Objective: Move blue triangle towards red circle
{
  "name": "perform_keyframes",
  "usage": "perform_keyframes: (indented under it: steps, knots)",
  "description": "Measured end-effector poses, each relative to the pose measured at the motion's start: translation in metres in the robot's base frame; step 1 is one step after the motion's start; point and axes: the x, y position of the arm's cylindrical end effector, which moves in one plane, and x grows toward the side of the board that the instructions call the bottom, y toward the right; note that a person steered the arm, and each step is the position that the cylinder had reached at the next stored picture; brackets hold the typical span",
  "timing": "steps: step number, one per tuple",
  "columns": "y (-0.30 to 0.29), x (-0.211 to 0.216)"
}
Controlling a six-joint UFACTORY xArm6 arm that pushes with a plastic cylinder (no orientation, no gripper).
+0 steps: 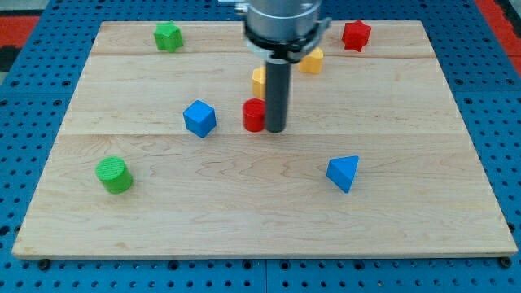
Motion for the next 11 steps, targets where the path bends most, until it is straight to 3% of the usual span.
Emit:
perform_keyframes:
  steps: [2,4,5,6,8,10,11]
  knots:
    - [-0.033,-0.002]
    - [-0.027,-0.010]
    - [0.049,0.031]
    - [0.115,0.042]
    - [0.145,0.098]
    - [0.037,0.063]
    - [0.029,0.030]
